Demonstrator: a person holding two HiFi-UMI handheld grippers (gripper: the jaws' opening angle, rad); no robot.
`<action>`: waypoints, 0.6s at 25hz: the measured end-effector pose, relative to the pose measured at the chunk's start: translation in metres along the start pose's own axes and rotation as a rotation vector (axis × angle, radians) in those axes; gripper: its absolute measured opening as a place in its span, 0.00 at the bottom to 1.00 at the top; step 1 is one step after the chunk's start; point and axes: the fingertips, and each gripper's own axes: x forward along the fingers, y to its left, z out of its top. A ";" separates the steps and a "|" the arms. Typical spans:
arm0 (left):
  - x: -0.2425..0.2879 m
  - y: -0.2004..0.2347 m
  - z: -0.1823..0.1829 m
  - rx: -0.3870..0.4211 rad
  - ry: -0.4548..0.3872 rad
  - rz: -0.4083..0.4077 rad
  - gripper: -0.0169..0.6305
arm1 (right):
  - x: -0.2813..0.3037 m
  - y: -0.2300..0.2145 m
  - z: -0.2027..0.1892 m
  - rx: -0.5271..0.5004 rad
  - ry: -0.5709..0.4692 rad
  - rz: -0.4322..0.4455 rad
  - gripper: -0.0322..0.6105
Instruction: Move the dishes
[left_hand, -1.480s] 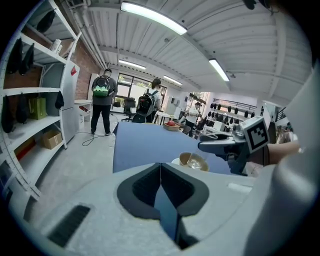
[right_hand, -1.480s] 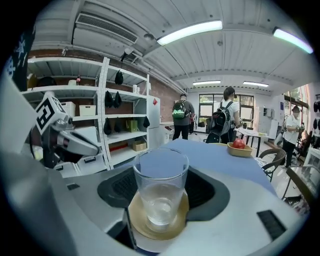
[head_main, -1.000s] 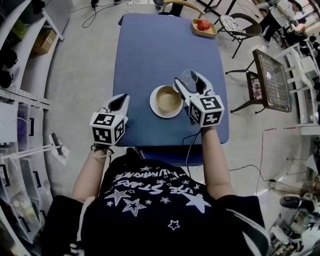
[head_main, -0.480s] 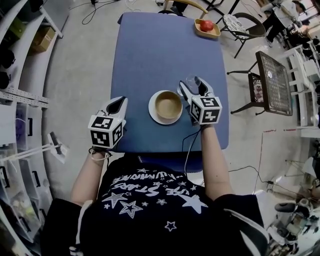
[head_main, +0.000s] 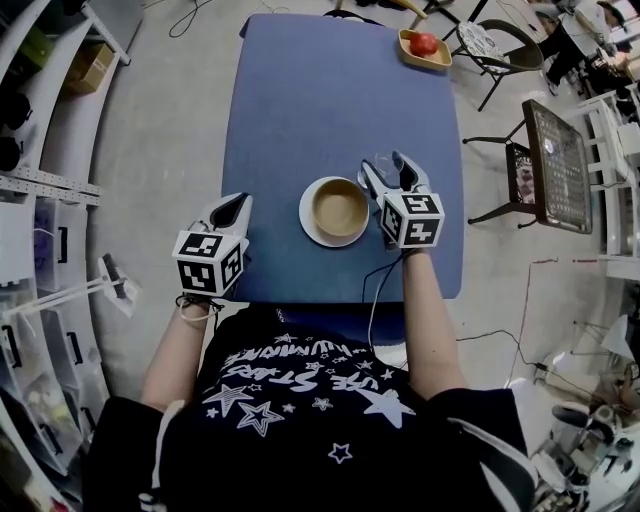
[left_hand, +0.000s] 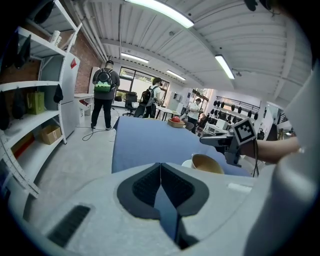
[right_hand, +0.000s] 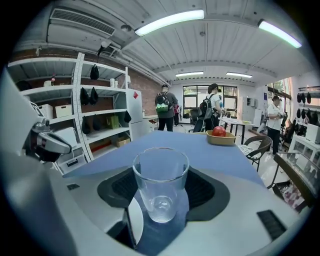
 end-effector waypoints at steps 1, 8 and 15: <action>0.000 0.000 -0.001 0.000 0.003 -0.002 0.06 | 0.000 0.002 0.000 -0.010 0.002 0.000 0.49; -0.002 -0.004 0.001 0.005 -0.009 -0.006 0.06 | 0.000 0.002 -0.003 -0.011 0.007 -0.010 0.49; -0.007 -0.013 0.008 0.013 -0.034 -0.021 0.06 | -0.004 0.007 -0.011 0.022 0.034 -0.012 0.54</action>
